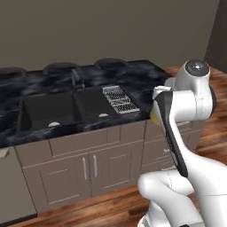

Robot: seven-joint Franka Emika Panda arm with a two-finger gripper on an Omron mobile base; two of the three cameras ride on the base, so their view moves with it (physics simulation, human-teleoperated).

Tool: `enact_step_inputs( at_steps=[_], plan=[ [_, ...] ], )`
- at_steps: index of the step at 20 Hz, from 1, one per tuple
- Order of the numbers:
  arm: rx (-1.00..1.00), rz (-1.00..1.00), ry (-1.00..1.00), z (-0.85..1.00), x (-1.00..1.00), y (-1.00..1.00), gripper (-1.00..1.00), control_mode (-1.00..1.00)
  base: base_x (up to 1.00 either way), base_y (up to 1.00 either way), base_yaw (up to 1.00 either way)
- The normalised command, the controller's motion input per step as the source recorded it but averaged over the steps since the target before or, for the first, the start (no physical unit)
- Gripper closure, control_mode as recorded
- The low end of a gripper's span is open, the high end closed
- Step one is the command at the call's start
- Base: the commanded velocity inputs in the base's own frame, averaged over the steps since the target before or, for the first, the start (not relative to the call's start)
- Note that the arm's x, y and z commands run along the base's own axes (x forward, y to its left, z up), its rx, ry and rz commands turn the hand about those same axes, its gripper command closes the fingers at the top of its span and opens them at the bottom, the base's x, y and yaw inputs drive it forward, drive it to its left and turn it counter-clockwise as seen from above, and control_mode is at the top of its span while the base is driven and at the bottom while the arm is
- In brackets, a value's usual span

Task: Place the pitcher and cup on the dining counter for serving.

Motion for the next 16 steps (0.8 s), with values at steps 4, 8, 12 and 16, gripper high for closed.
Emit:
enact_step_inputs(
  at_steps=[4,8,12,16],
  plan=[
    [0.00,0.00,0.00,0.00,0.00,0.00,1.00,1.00,0.58,-1.00,-0.17],
    [0.00,0.00,0.00,0.00,0.00,0.00,1.00,1.00,0.82,-1.00,-0.11],
    [0.00,0.00,0.00,0.00,0.00,0.00,1.00,1.00,0.93,-1.00,-0.07],
    [0.00,0.00,0.00,0.00,0.00,0.00,1.00,1.00,0.75,-1.00,-0.02]
  ],
)
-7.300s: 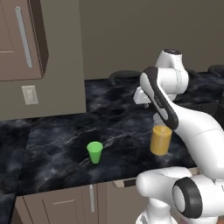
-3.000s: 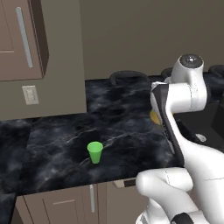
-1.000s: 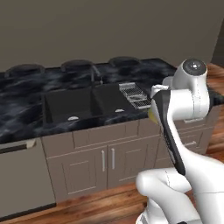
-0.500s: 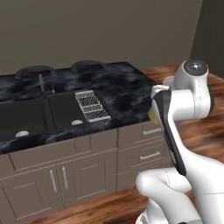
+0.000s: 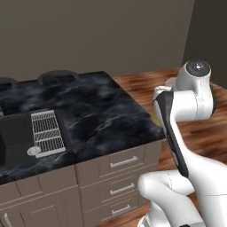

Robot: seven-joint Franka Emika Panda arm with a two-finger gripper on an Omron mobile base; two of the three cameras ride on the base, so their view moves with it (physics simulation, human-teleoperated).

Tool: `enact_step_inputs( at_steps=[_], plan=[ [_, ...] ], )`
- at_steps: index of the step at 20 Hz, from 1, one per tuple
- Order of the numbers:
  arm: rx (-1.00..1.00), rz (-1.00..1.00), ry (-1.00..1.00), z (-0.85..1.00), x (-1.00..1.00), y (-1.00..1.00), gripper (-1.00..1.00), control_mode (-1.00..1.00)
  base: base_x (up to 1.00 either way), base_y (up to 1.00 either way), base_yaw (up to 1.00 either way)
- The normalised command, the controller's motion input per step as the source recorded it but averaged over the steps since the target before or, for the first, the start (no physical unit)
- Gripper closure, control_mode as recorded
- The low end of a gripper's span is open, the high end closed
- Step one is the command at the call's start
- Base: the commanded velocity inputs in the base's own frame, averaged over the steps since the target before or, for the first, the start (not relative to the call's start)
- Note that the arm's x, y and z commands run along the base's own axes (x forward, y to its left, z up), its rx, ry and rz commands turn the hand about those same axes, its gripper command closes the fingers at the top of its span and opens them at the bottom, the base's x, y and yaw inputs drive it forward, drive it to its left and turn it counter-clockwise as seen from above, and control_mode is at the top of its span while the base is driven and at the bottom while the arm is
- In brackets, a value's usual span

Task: Place the pitcher and cup on the dining counter for serving.

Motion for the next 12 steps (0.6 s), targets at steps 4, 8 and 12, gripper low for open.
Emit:
enact_step_inputs(
  at_steps=[4,8,12],
  plan=[
    [0.00,0.00,0.00,0.00,0.00,0.00,1.00,1.00,0.31,-1.00,0.00],
    [0.00,0.00,0.00,0.00,0.00,0.00,1.00,1.00,0.26,-1.00,0.00],
    [0.00,0.00,0.00,0.00,0.00,0.00,1.00,1.00,0.55,-1.00,0.03]
  ],
)
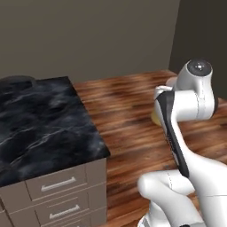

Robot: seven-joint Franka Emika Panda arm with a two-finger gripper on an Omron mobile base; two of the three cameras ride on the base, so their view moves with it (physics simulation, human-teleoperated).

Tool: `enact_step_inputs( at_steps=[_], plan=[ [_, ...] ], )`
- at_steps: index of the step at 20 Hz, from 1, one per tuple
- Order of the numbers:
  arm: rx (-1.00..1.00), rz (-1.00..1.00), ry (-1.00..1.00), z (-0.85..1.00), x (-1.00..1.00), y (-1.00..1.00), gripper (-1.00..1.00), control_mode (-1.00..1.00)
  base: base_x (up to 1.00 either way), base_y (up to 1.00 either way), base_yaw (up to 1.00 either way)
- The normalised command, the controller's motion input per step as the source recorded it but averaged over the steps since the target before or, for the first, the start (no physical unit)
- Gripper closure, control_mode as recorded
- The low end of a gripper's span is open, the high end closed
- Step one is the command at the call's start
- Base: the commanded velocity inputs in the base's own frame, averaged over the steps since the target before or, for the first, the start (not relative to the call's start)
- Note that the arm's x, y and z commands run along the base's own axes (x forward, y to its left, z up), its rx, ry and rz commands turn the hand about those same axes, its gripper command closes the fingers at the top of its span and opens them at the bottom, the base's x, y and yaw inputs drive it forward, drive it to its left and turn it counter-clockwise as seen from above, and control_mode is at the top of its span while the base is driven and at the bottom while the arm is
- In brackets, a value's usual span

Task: Place the pitcher and cup on the dining counter for serving.

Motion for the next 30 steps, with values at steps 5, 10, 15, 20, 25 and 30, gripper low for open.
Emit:
enact_step_inputs(
  at_steps=[5,10,15,20,25,30],
  plan=[
    [0.00,0.00,0.00,0.00,0.00,0.00,1.00,1.00,1.00,-1.00,0.26],
    [0.00,0.00,0.00,0.00,0.00,0.00,1.00,1.00,0.74,-0.68,0.70],
    [0.00,0.00,0.00,0.00,0.00,0.00,1.00,1.00,0.63,-0.39,0.84],
    [0.00,0.00,0.00,0.00,0.00,0.00,1.00,1.00,0.65,-0.76,0.68],
    [0.00,0.00,0.00,0.00,0.00,0.00,1.00,1.00,0.71,-1.00,0.47],
    [0.00,0.00,0.00,0.00,0.00,0.00,1.00,1.00,0.59,-1.00,0.52]
  ],
)
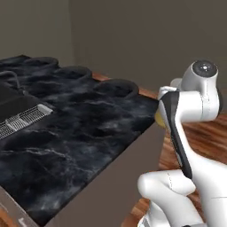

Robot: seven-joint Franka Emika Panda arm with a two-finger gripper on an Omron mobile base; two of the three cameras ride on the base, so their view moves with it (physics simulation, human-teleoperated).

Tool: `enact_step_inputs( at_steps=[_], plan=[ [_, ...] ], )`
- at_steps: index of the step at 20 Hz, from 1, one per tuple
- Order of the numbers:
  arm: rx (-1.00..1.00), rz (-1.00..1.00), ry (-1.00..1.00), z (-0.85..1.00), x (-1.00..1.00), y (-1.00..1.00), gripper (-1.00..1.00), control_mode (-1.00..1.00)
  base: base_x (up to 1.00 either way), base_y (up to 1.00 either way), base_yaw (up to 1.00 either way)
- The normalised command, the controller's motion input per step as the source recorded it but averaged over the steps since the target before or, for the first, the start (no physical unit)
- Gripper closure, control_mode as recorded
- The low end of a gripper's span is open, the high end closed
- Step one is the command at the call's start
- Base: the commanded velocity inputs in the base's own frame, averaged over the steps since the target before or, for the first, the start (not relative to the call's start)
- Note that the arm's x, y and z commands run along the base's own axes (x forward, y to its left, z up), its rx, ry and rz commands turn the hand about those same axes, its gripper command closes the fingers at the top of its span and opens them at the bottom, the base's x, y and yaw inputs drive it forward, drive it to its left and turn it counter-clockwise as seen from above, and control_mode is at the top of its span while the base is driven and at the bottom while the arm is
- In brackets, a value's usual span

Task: Place the pitcher and cup on the dining counter for serving.

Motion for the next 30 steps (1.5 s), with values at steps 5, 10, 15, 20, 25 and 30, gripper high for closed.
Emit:
enact_step_inputs(
  at_steps=[5,10,15,20,25,30],
  plan=[
    [0.00,0.00,0.00,0.00,0.00,0.00,1.00,1.00,0.32,-0.87,0.69],
    [0.00,0.00,0.00,0.00,0.00,0.00,1.00,1.00,0.28,-0.95,0.66],
    [0.00,0.00,0.00,0.00,0.00,0.00,1.00,1.00,0.10,-0.96,0.66],
    [0.00,0.05,0.00,-0.02,0.10,-0.10,1.00,-1.00,0.11,-0.74,0.35],
    [-0.05,0.27,-0.01,-0.18,0.76,-0.20,1.00,-1.00,0.00,0.00,0.00],
    [-0.06,0.20,0.00,-0.29,1.00,0.00,1.00,-1.00,0.00,0.00,0.00]
  ],
)
